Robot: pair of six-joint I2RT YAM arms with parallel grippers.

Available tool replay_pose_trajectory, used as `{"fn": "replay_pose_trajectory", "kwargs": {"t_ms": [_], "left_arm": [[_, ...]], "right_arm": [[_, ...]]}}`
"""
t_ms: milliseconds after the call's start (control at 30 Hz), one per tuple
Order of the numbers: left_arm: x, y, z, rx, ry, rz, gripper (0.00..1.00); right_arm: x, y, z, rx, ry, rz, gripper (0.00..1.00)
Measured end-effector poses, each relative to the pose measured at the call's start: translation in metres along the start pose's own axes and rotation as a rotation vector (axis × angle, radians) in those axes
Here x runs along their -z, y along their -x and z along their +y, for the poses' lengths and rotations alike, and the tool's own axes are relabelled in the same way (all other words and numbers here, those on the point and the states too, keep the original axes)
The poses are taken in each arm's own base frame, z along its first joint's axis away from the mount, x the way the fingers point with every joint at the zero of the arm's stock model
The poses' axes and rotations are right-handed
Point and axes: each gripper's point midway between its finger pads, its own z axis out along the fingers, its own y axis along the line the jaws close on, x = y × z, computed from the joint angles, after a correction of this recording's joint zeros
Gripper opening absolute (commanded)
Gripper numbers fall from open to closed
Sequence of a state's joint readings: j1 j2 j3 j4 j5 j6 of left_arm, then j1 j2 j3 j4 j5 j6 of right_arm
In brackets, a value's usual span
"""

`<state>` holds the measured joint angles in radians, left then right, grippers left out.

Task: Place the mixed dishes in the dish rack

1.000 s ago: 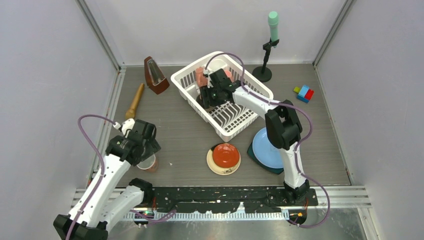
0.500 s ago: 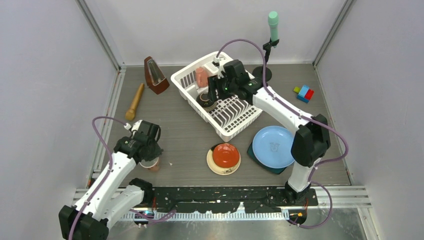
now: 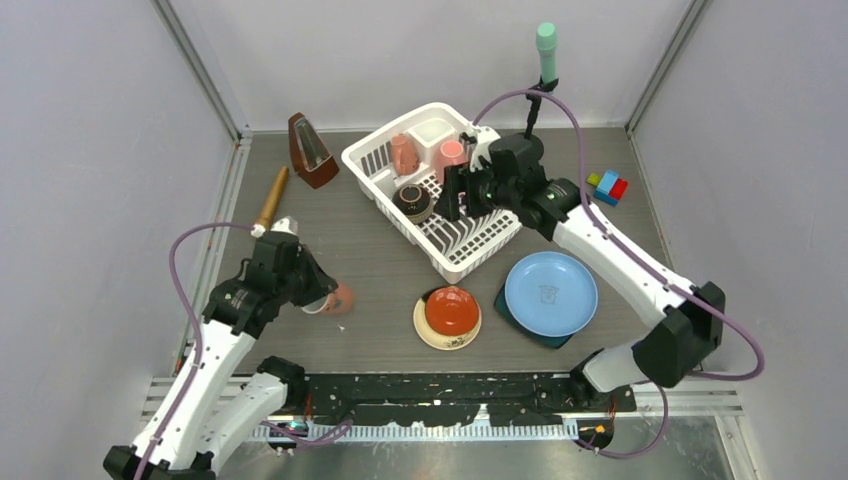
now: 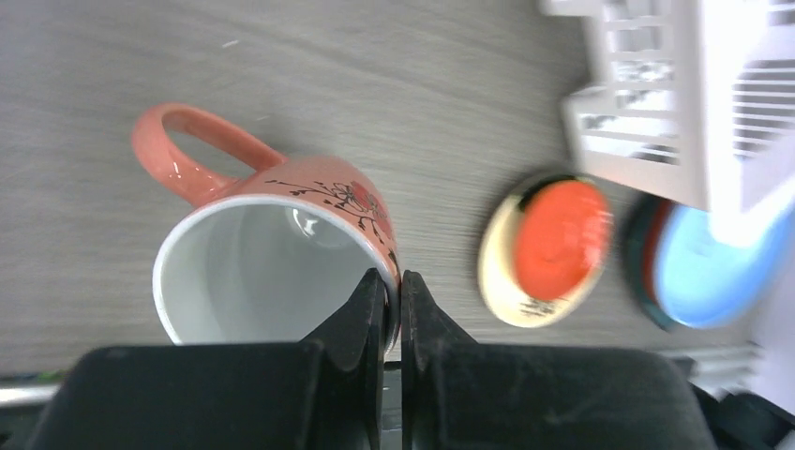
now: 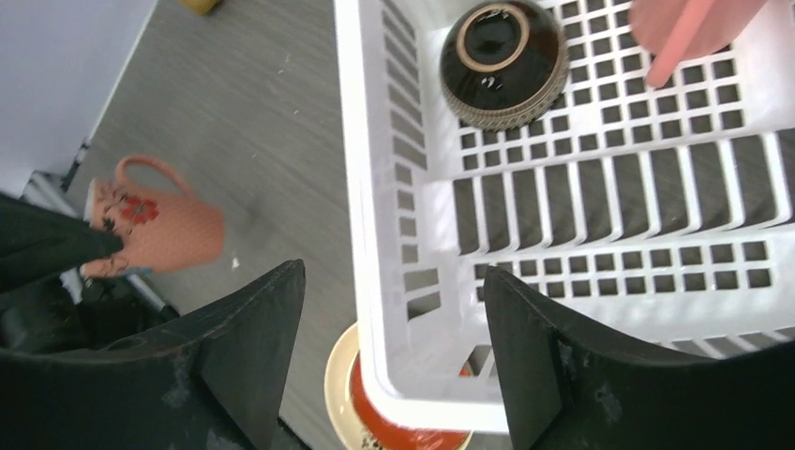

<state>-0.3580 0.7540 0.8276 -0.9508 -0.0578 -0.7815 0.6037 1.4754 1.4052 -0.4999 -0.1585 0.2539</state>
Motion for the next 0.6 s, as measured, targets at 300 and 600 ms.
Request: {"fn": "replay_pose_trajectory", "kwargs": {"t_ms": [300, 600], "left_arm": [[0.038, 0.031, -0.112, 0.027, -0.53, -0.023, 0.0], [0.065, 0.057, -0.184, -0.063, -0.923, -0.084, 0.0]], "right_arm": [[0.053, -0.037, 0.028, -0.139, 0.152, -0.029, 1.0], [0.087, -0.017, 0.042, -0.48, 0.203, -0.104, 1.0]]}}
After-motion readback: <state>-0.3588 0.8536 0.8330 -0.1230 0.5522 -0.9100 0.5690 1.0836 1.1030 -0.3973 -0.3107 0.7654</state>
